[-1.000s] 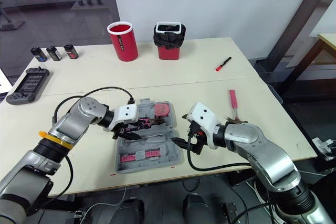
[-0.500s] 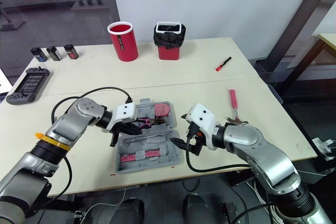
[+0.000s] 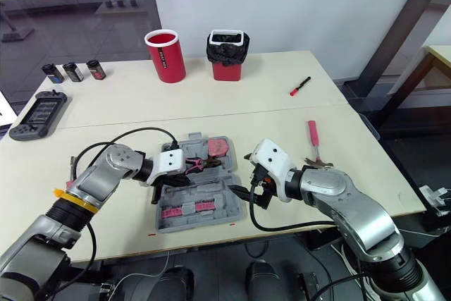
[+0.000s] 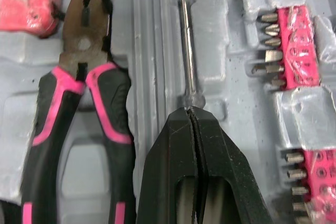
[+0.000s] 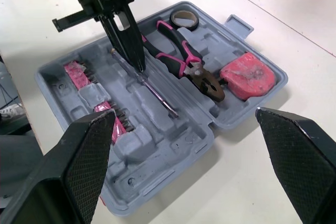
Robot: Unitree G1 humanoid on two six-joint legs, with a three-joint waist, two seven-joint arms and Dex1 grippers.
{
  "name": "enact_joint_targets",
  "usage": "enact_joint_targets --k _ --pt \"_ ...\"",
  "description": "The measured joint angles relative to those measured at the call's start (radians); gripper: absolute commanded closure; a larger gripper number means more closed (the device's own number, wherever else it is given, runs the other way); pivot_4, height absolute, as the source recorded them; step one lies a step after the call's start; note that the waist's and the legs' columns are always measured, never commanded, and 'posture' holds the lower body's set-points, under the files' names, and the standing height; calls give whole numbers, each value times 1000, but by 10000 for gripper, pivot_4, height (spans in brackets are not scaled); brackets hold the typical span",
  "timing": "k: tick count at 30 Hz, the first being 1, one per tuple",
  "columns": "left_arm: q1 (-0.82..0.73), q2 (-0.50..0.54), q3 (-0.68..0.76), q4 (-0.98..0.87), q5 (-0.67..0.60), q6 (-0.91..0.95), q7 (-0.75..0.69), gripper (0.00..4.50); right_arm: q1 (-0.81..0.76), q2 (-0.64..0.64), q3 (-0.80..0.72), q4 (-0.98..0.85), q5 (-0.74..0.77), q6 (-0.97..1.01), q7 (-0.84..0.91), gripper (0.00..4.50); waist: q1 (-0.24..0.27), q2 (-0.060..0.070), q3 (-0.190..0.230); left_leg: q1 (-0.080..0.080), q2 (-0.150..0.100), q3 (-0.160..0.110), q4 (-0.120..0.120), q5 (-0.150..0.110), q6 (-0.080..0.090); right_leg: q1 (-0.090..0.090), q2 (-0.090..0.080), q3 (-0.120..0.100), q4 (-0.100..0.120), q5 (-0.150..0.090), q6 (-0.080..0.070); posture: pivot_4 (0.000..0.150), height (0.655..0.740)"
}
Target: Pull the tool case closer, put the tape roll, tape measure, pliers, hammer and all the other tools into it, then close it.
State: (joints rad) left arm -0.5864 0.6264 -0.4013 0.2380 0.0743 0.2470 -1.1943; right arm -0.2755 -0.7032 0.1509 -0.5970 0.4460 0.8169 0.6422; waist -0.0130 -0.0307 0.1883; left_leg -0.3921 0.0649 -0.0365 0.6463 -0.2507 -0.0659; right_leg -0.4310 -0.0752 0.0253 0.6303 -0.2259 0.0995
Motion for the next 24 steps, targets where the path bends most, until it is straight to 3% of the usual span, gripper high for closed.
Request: enact_joint_targets --k 16,20,24 --pt "18 -17 21 -18 9 12 25 44596 11 -2 -13 -12 0 9 -6 0 2 1 -1 1 0 0 0 0 0 1 0 0 0 0 0 1500 7387" --pt "-29 19 126 -27 -120 97 -35 44596 16 -19 -37 -7 0 -5 10 0 0 -2 2 -2 0 -1 0 0 0 -1 0 0 0 0 0 1500 7387" --pt "-67 189 383 -105 -322 225 -120 44596 75 -79 -139 35 0 -48 49 0 -9 0 1 -1 0 0 -1 -4 7 -1 0 0 -1 -1 1 1500 7387"
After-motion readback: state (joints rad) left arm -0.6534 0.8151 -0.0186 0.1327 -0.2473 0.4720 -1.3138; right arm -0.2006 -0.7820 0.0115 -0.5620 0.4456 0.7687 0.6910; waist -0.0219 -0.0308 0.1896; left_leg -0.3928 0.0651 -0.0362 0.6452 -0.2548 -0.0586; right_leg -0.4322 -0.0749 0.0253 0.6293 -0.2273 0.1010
